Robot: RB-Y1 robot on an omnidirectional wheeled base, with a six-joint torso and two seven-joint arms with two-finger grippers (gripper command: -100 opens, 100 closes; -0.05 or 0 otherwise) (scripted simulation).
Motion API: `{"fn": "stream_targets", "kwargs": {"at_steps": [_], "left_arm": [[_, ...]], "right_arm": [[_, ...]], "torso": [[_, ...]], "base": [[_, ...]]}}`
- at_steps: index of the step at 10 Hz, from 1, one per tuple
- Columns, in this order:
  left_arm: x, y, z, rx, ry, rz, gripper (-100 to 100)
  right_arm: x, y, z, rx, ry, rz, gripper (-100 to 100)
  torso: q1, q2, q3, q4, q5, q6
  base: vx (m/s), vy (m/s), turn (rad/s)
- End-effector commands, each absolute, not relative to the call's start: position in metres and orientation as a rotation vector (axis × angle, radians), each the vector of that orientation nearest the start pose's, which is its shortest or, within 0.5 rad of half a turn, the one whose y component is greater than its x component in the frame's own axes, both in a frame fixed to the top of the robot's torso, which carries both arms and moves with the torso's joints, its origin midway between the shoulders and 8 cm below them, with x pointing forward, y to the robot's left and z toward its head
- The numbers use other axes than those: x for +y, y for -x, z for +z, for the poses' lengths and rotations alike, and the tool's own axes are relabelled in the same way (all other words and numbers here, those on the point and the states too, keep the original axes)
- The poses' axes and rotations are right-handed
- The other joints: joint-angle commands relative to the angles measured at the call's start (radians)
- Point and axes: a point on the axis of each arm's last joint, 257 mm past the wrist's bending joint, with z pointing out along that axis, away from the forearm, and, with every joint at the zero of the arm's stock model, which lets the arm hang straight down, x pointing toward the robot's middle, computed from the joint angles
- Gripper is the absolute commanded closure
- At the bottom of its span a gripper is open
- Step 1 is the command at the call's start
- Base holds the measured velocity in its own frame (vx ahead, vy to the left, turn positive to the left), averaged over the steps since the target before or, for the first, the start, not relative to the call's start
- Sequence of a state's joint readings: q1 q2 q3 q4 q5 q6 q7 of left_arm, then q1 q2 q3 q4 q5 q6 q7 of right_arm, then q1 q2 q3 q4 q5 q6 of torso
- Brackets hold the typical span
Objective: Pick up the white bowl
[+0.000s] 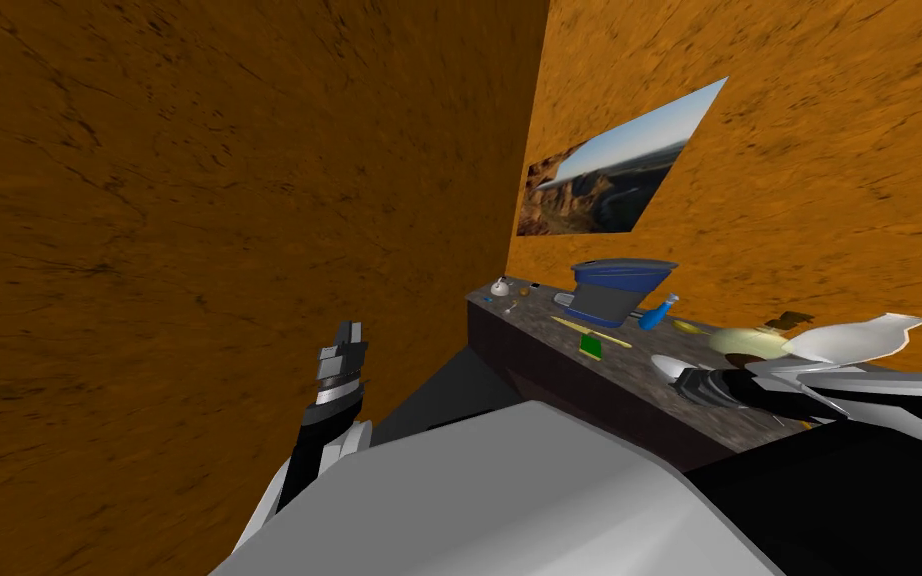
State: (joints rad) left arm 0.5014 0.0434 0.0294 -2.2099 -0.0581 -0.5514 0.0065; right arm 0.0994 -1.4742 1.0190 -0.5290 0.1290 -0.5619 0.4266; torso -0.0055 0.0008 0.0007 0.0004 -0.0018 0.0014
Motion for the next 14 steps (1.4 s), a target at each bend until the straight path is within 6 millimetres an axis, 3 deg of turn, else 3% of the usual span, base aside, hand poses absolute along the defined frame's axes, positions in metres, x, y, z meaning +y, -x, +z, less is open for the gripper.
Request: {"fn": "stream_targets", "kwargs": {"at_steps": [1,2,8,12,13,14], "left_arm": [[0.28,-0.349,0.002,0.694,0.603,-1.241,0],[0.28,-0.349,0.002,0.694,0.603,-1.241,0],[0.28,-0.348,0.002,0.694,0.604,-1.241,0],[0.28,-0.349,0.002,0.694,0.604,-1.241,0],[0.28,-0.349,0.002,0.694,0.604,-1.241,0],[0.28,-0.349,0.002,0.694,0.603,-1.241,0]], "right_arm": [[-0.824,-0.118,-0.309,2.772,0.484,-0.673,0],[-0.821,-0.12,-0.308,2.767,0.508,-0.665,100],[-0.798,-0.162,-0.298,2.662,0.79,-0.603,100],[-0.785,-0.183,-0.292,2.592,0.936,-0.581,100],[-0.786,-0.179,-0.294,2.608,0.904,-0.585,100],[-0.786,-0.179,-0.295,2.606,0.915,-0.583,0]], "torso": [[0.0,0.0,0.0,0.0,0.0,0.0],[0.0,0.0,0.0,0.0,0.0,0.0],[0.003,-0.016,-0.009,-0.004,0.001,0.0],[0.0,-0.011,-0.006,-0.002,0.001,-0.001],[0.002,-0.012,-0.007,-0.003,0.001,0.0],[0.001,-0.008,-0.005,-0.002,0.001,-0.003]], "base": [[0.0,0.0,0.0],[0.054,-0.003,-0.195],[0.213,0.019,-0.396],[0.15,0.025,-0.245],[0.08,0.037,-0.086],[0.012,0.007,0.013]]}}
